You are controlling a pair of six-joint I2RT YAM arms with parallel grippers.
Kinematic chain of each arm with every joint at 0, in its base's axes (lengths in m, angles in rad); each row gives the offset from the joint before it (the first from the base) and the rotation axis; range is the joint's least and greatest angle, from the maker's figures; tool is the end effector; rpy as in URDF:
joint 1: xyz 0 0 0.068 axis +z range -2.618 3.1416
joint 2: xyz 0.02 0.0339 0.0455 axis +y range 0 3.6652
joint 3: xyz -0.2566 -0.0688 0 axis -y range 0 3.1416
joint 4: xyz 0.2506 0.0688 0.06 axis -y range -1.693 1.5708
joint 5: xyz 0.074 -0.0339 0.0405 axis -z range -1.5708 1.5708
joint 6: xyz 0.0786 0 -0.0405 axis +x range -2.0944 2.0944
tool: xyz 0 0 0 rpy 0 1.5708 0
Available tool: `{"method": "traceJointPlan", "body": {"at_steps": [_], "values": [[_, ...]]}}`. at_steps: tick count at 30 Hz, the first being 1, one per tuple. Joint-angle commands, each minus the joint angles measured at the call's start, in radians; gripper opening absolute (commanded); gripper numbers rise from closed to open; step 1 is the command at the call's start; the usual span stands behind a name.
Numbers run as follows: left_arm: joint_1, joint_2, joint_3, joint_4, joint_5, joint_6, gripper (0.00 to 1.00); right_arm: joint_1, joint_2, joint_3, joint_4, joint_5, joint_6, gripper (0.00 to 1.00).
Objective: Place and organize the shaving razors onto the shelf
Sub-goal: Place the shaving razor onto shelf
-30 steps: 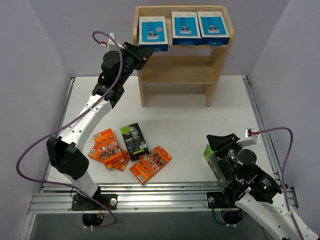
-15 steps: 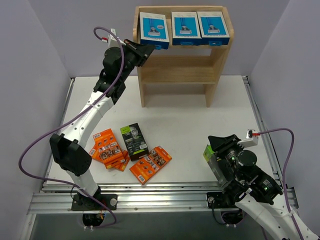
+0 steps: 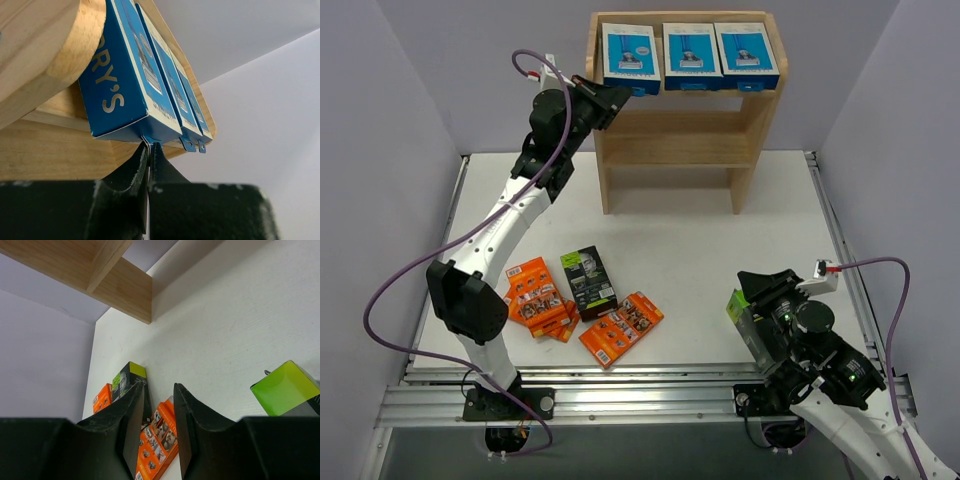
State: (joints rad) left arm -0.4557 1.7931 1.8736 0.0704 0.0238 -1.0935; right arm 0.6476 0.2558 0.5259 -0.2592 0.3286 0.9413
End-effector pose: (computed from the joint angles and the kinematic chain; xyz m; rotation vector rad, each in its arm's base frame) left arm 0.4234 -0.2096 0.4667 -0.4660 1.4800 -1.2759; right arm 0.1315 0.0676 0.3047 0.5075 1.5687 0.9840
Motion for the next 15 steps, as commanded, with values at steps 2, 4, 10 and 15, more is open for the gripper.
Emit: {"method": "traceJointPlan", "body": {"at_steps": [2, 4, 10, 15], "values": [[0.023, 0.026, 0.062, -0.003, 0.047, 0.0, 0.02, -0.005, -0.013, -0.006, 0.002, 0.032, -0.013, 0.26], [0.032, 0.046, 0.097, -0.033, 0.074, 0.003, 0.02, -0.005, -0.013, -0.007, 0.002, 0.035, -0.012, 0.26], [0.061, 0.083, 0.14, -0.056, 0.162, -0.006, 0.02, -0.005, -0.003, -0.009, 0.014, 0.043, -0.019, 0.26], [0.061, 0.089, 0.15, -0.064, 0.182, -0.003, 0.02, -0.005, 0.008, -0.007, 0.028, 0.038, -0.018, 0.26]]}}
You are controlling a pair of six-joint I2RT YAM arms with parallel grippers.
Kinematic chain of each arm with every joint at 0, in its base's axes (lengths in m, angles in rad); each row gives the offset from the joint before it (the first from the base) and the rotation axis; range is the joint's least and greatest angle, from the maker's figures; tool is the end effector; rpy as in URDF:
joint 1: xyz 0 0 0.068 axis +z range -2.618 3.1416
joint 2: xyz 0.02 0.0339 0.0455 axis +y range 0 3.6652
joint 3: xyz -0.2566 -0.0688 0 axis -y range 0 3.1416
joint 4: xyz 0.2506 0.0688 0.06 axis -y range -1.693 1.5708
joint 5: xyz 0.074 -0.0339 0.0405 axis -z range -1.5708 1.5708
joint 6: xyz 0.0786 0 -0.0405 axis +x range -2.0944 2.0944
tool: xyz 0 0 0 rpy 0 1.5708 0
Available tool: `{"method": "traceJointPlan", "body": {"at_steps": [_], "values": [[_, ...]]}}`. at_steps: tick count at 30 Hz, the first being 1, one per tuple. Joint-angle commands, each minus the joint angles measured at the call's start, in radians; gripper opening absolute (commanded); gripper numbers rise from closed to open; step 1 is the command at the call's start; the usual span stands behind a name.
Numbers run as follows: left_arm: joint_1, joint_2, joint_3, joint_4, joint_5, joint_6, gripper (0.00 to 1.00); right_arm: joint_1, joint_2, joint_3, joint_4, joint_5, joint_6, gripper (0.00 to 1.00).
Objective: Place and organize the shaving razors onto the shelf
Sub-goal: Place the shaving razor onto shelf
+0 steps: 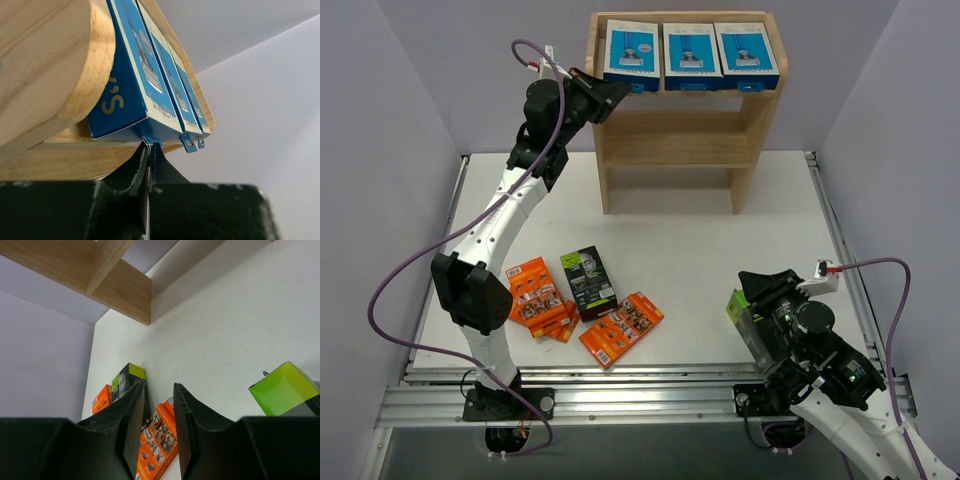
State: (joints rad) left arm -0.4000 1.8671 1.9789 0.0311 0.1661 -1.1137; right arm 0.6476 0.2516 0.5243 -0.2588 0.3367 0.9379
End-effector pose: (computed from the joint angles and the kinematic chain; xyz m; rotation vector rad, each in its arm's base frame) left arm 0.4437 -0.2017 0.4681 -0.4074 1.5249 -1.3402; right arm 0.1312 0.0667 0.3047 0.5107 1.5630 0.9771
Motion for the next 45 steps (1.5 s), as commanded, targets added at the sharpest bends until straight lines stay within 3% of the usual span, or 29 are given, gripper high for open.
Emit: {"method": "traceJointPlan", "body": {"at_steps": [1, 45], "values": [[0.006, 0.015, 0.044, -0.023, 0.041, 0.015, 0.02, -0.005, 0.012, -0.006, 0.027, 0.03, -0.013, 0.26], [0.033, 0.153, 0.201, -0.099, 0.19, 0.025, 0.02, -0.006, 0.02, -0.001, 0.02, 0.035, -0.027, 0.23]]}}
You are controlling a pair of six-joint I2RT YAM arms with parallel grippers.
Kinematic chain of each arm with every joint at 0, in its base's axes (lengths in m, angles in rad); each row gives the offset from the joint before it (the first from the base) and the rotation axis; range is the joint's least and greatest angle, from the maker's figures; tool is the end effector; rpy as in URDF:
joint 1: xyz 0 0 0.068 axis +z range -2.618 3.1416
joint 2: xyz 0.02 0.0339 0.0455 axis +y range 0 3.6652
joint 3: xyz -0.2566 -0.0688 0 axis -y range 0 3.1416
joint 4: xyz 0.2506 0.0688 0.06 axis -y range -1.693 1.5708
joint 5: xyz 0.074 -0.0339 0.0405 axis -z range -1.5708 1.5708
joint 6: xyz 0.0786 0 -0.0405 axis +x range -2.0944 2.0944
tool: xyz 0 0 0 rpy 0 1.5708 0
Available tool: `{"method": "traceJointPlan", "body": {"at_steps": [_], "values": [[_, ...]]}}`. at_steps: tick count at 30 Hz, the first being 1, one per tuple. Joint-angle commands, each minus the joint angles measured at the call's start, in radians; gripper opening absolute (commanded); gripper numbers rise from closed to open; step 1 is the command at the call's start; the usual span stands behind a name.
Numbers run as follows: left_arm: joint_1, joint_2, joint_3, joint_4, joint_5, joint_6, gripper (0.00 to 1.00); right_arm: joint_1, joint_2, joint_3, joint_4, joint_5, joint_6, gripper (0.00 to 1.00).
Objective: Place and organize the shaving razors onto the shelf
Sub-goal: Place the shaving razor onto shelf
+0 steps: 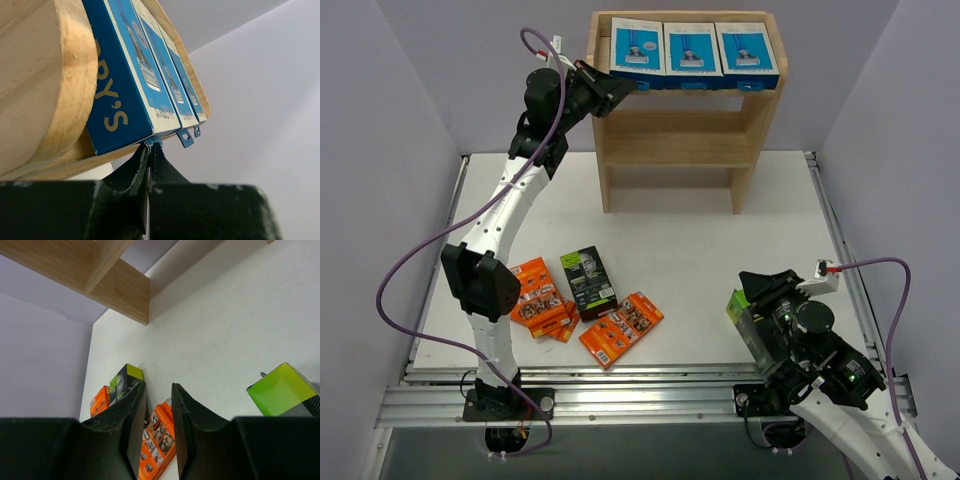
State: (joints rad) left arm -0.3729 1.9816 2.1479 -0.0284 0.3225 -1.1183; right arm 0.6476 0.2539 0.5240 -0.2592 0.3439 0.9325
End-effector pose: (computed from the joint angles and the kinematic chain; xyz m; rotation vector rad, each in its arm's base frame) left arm 0.4629 -0.2078 0.4698 -0.3013 1.5837 -1.4239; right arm 0.1317 0.0664 0.3043 0.5117 1.5638 0.9658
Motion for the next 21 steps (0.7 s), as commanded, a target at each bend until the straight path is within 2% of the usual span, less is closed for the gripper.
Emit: {"method": "traceJointPlan", "body": {"at_steps": [1, 9, 10, 17, 21], "values": [[0.009, 0.04, 0.03, -0.038, 0.039, 0.029, 0.02, -0.005, 0.018, -0.001, 0.02, 0.027, -0.02, 0.23], [0.026, 0.025, 0.0, -0.041, 0.041, 0.035, 0.05, -0.005, 0.019, -0.002, 0.02, 0.027, -0.021, 0.23], [0.026, 0.023, 0.0, -0.039, 0.041, 0.038, 0.14, -0.005, 0.021, -0.004, 0.021, 0.027, -0.018, 0.23], [0.026, 0.01, -0.017, -0.042, 0.043, 0.041, 0.41, -0.005, 0.019, -0.002, 0.021, 0.024, -0.014, 0.23], [0.028, 0.0, -0.017, -0.051, 0.033, 0.051, 0.47, -0.005, 0.012, -0.004, 0.015, 0.027, -0.012, 0.24]]}}
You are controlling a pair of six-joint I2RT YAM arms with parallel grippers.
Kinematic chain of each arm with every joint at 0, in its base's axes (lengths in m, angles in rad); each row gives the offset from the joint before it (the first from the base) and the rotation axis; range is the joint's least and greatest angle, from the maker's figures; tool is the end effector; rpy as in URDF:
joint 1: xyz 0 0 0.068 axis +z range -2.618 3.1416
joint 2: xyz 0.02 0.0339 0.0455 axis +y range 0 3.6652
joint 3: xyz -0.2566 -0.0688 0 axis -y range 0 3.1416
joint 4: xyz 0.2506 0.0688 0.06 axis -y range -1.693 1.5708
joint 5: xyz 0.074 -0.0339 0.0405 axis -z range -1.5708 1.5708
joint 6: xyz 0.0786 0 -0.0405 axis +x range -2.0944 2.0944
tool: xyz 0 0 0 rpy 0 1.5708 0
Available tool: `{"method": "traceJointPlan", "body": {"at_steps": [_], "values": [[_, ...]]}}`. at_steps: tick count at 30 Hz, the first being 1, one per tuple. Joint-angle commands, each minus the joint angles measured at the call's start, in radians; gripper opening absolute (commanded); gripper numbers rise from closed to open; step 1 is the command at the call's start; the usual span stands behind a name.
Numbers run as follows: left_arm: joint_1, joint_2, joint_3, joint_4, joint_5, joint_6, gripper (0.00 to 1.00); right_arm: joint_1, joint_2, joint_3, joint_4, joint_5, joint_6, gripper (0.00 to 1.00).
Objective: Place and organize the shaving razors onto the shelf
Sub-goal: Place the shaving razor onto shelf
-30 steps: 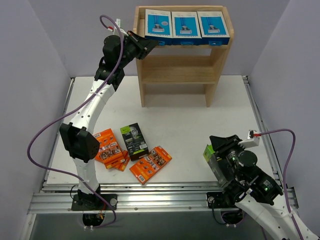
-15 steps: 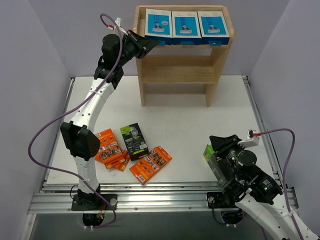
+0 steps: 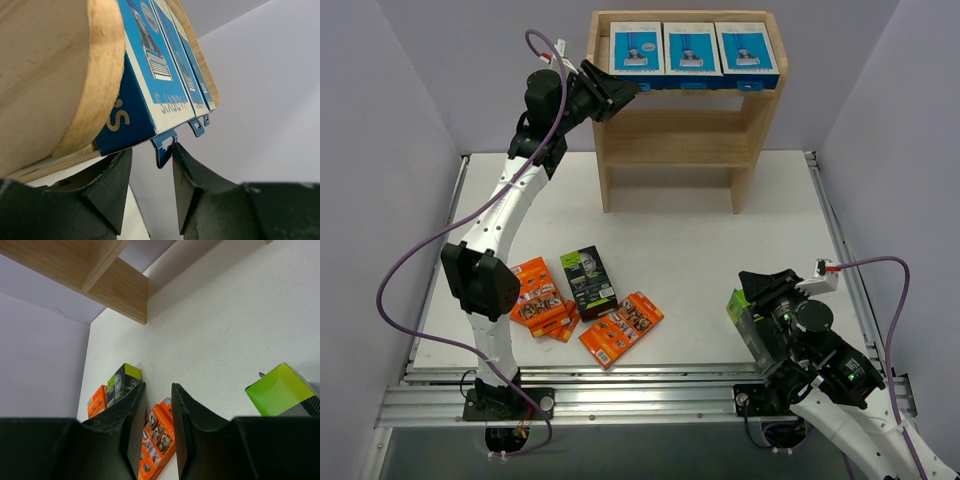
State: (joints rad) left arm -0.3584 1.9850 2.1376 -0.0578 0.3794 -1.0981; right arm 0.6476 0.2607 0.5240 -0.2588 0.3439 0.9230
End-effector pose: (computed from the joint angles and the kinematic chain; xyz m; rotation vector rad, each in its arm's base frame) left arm 0.4657 -0.2055 0.4597 -0.2680 1.6422 -1.4247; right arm 0.1328 0.0672 0.3035 0.5040 1.5711 0.9548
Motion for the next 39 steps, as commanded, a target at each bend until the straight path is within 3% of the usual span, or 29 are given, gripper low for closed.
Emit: {"method": "traceJointPlan", "body": {"at_steps": [1, 3, 6, 8, 9, 14, 30, 34, 39], "values": [[0.013, -0.005, -0.005, -0.025, -0.027, 0.033, 0.48, -0.005, 0.003, -0.004, 0.013, 0.027, -0.001, 0.24], [0.015, -0.008, -0.008, -0.027, -0.027, 0.035, 0.51, -0.005, 0.0, -0.002, 0.013, 0.027, 0.0, 0.24], [0.015, -0.02, -0.019, -0.016, -0.03, 0.041, 0.67, -0.005, 0.0, -0.002, 0.012, 0.027, -0.003, 0.23], [0.016, -0.029, -0.024, -0.004, -0.031, 0.046, 0.69, -0.005, -0.001, -0.001, 0.01, 0.029, -0.003, 0.24], [0.016, -0.032, -0.024, 0.001, -0.03, 0.047, 0.77, -0.005, 0.0, -0.001, 0.01, 0.027, -0.003, 0.23], [0.021, -0.046, -0.021, 0.0, -0.02, 0.069, 0.95, -0.005, -0.005, -0.002, 0.007, 0.027, 0.0, 0.24], [0.03, -0.172, 0.032, -0.192, -0.01, 0.24, 0.94, -0.006, -0.023, -0.005, -0.011, 0.03, 0.002, 0.24], [0.018, -0.274, -0.019, -0.191, -0.071, 0.348, 0.94, -0.005, -0.025, -0.013, -0.008, 0.026, 0.0, 0.24], [-0.042, -0.342, -0.022, -0.195, -0.267, 0.526, 0.94, -0.005, -0.014, -0.016, 0.001, 0.017, -0.004, 0.24]]}}
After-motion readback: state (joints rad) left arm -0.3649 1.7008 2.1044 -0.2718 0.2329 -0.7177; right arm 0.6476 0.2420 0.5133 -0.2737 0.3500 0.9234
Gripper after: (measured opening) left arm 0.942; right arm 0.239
